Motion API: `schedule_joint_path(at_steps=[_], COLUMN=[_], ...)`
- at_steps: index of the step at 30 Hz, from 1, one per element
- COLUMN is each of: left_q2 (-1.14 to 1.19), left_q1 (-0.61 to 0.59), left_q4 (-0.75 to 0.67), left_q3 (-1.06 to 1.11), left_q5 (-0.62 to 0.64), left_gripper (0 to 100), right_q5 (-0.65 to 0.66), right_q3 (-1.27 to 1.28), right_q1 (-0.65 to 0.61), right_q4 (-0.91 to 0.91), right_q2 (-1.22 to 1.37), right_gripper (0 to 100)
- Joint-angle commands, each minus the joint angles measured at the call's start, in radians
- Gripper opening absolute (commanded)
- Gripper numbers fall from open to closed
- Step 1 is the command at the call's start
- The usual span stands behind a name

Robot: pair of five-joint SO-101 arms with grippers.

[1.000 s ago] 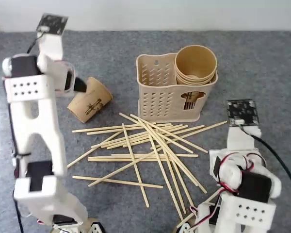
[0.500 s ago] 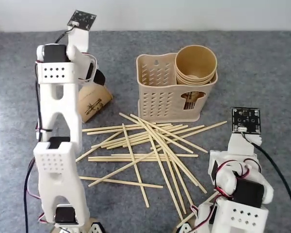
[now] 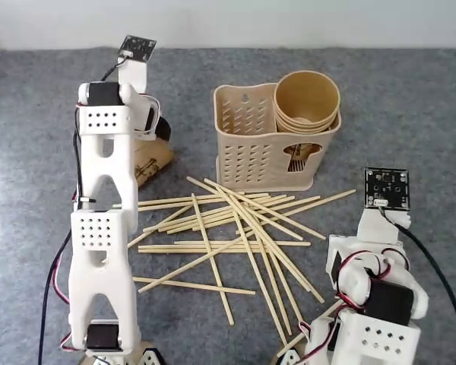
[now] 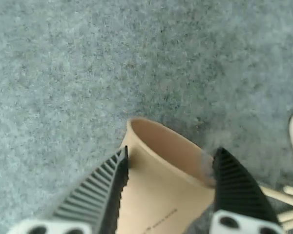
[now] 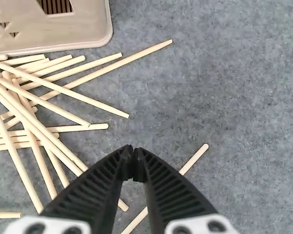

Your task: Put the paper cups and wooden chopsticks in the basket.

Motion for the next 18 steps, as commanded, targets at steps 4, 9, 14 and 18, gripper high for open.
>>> schedule_joint_path(at_steps=[4, 9, 14, 18], left_q2=[-0.072, -0.101, -0.101, -0.107], left_q1=[-0.06, -0.117, -0.16, -0.169], left_q4=[0.061, 0.063, 0.063, 0.063], left_q3=[-0.045, -0.044, -0.044, -0.044], left_q5=[-0.063, -0.129, -0.193, -0.229], left_gripper=[17, 13, 7, 2], right_q5=[-0.012, -0.012, -0.012, -0.012], right_q3=[-0.003, -0.003, -0.003, -0.003], right_q1=[0.005, 0.005, 0.005, 0.005], right_q4=[-0.015, -0.016, -0.016, -0.016], right_q2=[-0.012, -0.012, -0.012, -0.012], right_gripper=[0.9, 0.9, 0.9, 0.9])
